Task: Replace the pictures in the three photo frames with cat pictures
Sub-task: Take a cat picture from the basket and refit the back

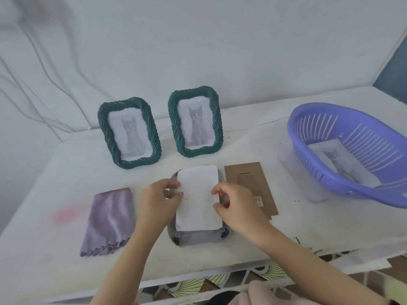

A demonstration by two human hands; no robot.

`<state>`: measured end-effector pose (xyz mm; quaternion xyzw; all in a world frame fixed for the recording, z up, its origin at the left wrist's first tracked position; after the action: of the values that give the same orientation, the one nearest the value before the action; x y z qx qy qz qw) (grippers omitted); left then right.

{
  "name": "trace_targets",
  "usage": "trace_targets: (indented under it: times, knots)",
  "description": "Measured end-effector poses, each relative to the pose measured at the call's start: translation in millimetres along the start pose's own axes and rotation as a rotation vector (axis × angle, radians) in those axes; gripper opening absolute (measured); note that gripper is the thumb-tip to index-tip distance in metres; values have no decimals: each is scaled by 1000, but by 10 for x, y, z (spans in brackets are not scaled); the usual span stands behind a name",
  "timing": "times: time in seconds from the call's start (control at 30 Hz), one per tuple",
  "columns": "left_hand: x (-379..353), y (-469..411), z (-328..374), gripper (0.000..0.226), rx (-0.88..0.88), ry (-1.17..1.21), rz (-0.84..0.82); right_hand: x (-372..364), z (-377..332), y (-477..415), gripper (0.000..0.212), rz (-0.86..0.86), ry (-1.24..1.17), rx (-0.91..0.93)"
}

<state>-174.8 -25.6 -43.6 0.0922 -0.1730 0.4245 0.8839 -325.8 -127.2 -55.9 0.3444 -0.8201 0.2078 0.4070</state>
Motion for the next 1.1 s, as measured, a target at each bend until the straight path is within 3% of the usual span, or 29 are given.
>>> trace_targets:
  times: [0.27, 0.37, 0.63, 1.0, 1.1]
  knots:
    - [25, 18, -66, 13, -135, -298, 19, -101, -49, -71, 32, -69, 116, -23]
    - [27, 18, -52, 26, -177, -327, -9, -104, -59, -88, 33, -47, 122, -41]
    - [60, -12, -130, 34, -193, -316, -40, -139, -16, -146, 35, -16, 102, -70]
    - [-6, -32, -348, 28, -371, -376, 19, -133, -17, -150, 38, -1, 92, -85]
    - [11, -16, -353, 26, -294, -232, 21, -137, -15, -145, 36, -3, 71, -92]
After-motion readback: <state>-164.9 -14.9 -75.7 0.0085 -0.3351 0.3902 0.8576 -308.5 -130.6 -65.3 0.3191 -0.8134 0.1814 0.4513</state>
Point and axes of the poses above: each hand's wrist, its own y-axis away from the middle knuckle, its own x-axis out of the back of the hand, z = x × y, the point moved 1 cm from there along -y, towards the middle knuckle, and after that the axes turned 15 degrees about y, right-handed, at the moved point
